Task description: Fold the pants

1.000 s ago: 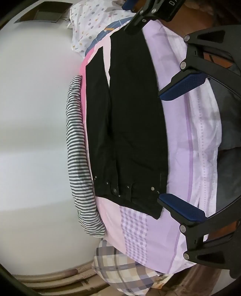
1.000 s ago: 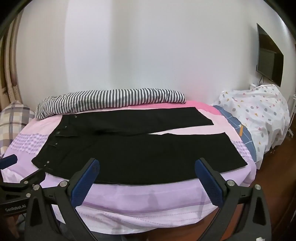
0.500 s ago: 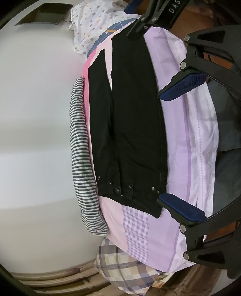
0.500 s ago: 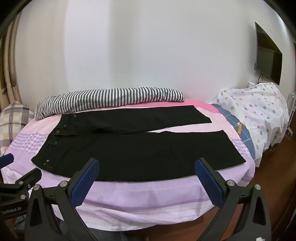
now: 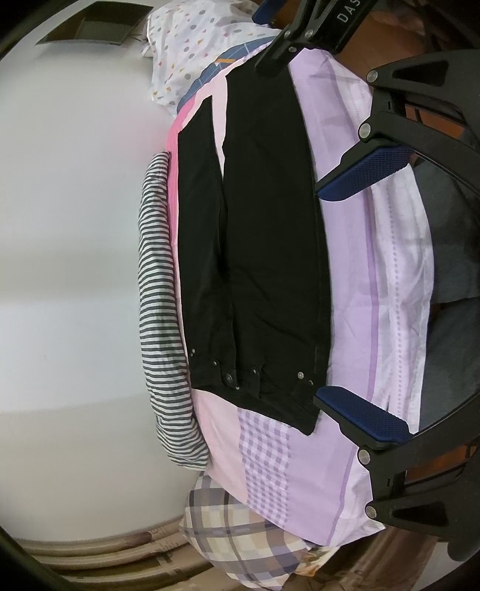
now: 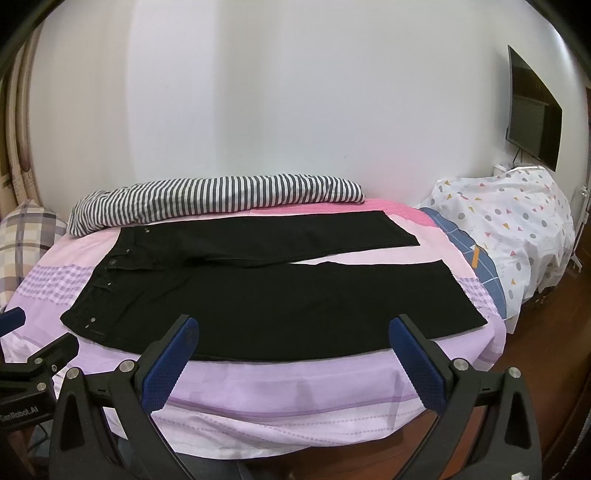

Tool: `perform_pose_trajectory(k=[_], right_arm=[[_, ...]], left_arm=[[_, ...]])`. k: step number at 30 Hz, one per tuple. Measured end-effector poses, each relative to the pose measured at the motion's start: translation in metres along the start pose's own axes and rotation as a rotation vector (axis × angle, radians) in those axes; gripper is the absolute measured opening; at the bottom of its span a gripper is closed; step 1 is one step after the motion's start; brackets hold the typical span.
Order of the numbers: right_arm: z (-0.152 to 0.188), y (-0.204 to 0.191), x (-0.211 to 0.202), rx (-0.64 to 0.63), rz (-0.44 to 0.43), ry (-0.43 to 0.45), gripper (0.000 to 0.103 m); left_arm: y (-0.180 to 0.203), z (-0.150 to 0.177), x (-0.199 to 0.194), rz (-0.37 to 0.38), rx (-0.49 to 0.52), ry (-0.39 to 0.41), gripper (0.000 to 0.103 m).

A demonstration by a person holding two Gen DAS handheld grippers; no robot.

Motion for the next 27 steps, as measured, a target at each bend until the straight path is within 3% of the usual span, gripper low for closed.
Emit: perform_pose_trajectory(k=[27], right_arm=[[0.003,0.008,0.002,0.015,0.016,-0.013,0.102]], left_arm=[[-0.010,0.011,0.024,-0.017,-0.041,-0.109,0.100]])
Point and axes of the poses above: each gripper's, at about its wrist camera, not at the fingertips, and x roughly the way its jaws point, y to its right, z to its underside, the point moved 7 cm from there along x, roughly the way its jaws point, and after that the axes turned 15 degrees about -z, right-handed, at the moved point
